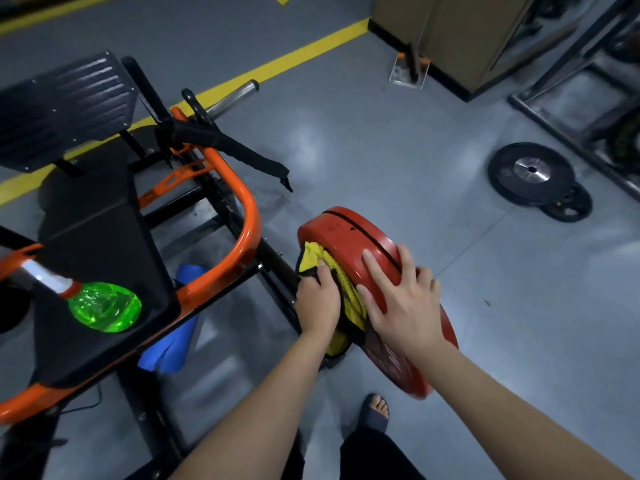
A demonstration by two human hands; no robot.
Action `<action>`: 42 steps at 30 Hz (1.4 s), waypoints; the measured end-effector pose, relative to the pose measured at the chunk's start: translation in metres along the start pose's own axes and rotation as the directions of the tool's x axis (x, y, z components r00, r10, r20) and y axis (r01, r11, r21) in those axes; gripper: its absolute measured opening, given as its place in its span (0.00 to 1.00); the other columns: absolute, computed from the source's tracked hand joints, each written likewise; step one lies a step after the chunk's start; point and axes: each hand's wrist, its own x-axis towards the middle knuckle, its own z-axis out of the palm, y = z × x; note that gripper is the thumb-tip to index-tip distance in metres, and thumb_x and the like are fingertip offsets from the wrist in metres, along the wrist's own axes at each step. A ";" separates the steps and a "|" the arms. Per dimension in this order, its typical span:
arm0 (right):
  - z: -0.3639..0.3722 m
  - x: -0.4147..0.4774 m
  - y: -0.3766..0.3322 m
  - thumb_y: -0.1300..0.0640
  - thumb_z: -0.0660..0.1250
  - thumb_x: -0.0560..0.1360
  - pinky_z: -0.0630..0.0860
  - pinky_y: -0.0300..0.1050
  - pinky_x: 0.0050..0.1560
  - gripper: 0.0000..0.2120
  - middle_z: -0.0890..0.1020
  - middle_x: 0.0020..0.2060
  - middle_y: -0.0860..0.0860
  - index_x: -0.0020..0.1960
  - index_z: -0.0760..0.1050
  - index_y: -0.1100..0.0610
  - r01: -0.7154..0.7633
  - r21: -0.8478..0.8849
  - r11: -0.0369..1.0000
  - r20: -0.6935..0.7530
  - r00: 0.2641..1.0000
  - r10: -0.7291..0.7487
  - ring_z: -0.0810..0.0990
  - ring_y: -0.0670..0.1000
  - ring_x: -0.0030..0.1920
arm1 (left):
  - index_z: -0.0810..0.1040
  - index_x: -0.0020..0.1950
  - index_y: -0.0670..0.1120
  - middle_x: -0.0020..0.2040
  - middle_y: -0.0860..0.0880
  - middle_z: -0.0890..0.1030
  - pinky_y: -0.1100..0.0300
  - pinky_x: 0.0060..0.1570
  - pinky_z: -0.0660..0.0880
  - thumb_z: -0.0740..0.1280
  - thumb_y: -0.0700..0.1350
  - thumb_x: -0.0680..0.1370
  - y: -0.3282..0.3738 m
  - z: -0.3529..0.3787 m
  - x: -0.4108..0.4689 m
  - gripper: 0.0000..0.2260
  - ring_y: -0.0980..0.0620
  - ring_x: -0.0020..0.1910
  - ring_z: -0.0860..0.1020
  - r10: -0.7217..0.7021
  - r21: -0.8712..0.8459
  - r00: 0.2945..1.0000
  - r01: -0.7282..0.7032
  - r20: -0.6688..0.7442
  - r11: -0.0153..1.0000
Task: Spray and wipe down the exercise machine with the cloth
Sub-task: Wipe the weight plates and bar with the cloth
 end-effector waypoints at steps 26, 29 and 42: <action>-0.007 -0.029 0.029 0.33 0.52 0.82 0.75 0.62 0.59 0.29 0.62 0.76 0.62 0.80 0.60 0.40 0.086 0.106 0.991 0.038 0.995 -0.091 0.71 0.65 0.57 | 0.71 0.75 0.43 0.67 0.41 0.78 0.49 0.60 0.75 0.54 0.63 0.84 -0.008 -0.019 -0.025 0.29 0.40 0.64 0.77 0.019 0.038 0.988 -0.025 0.152 0.999; -0.003 -0.012 0.015 0.34 0.54 0.82 0.76 0.61 0.54 0.28 0.66 0.73 0.64 0.79 0.64 0.42 0.085 0.071 0.994 -0.028 0.996 -0.083 0.72 0.65 0.53 | 0.73 0.72 0.45 0.64 0.45 0.79 0.54 0.55 0.73 0.55 0.63 0.84 -0.011 -0.014 -0.022 0.27 0.43 0.62 0.78 0.048 0.015 0.988 -0.051 0.148 0.999; 0.014 0.154 -0.067 0.34 0.52 0.80 0.68 0.61 0.63 0.27 0.71 0.69 0.58 0.77 0.63 0.41 0.088 -0.038 0.995 0.475 0.878 -0.059 0.71 0.68 0.66 | 0.77 0.48 0.35 0.42 0.37 0.81 0.50 0.43 0.74 0.53 0.67 0.82 -0.057 0.026 -0.056 0.35 0.39 0.43 0.80 0.214 -0.018 0.975 -0.214 0.051 0.977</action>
